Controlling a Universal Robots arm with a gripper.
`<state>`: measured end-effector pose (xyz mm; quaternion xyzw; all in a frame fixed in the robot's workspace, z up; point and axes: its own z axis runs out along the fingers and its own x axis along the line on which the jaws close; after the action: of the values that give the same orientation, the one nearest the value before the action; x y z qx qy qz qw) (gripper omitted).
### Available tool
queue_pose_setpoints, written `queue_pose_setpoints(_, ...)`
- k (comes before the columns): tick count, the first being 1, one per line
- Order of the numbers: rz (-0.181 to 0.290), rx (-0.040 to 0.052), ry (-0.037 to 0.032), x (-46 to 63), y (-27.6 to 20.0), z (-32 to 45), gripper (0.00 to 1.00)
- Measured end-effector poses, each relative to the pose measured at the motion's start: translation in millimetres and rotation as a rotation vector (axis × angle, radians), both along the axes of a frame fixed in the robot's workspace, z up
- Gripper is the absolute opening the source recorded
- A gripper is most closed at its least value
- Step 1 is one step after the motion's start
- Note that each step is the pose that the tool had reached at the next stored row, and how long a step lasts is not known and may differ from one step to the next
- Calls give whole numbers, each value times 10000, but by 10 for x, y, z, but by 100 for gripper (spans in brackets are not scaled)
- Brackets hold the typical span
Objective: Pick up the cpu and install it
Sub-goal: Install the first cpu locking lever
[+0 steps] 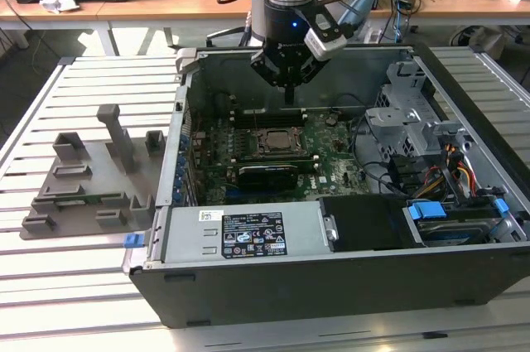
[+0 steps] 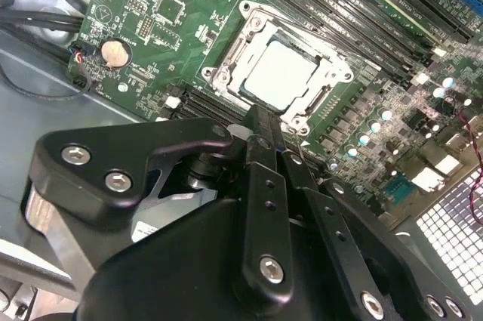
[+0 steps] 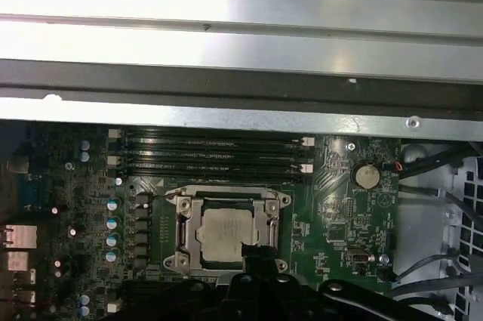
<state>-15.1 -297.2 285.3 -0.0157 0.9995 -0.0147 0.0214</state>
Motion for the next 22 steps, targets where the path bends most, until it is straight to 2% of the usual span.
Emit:
queue_pose_setpoints(6,0,2,0,-31,0,0,11)
queue_pose_setpoints(12,0,3,0,-185,0,0,11)
queue_pose_setpoints(22,1,3,0,-274,0,0,11)
